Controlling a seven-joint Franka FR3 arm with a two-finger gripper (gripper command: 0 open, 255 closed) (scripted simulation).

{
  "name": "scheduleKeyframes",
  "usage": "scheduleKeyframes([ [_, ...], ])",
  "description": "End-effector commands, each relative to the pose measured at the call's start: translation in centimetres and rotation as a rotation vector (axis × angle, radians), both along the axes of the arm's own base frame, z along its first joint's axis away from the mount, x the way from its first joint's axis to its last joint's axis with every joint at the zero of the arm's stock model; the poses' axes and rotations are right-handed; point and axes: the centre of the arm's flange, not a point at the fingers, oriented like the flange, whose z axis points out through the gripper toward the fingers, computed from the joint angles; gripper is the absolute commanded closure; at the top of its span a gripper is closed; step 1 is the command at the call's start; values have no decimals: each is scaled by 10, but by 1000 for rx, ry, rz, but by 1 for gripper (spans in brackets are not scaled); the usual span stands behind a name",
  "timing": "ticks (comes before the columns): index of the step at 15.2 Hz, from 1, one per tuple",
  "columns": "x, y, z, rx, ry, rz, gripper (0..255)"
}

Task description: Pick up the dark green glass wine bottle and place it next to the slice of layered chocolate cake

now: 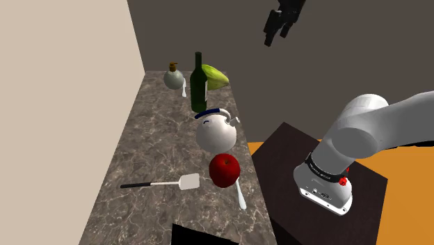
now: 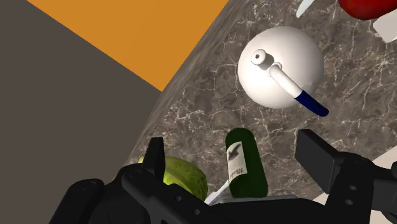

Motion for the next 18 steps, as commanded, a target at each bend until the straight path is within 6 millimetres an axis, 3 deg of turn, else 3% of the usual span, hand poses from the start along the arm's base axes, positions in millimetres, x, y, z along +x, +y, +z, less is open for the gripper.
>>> scheduleKeyframes([
  [1, 0, 0, 0, 0, 0, 0, 0],
  [18, 214, 10, -78, 108, 47, 69, 0],
])
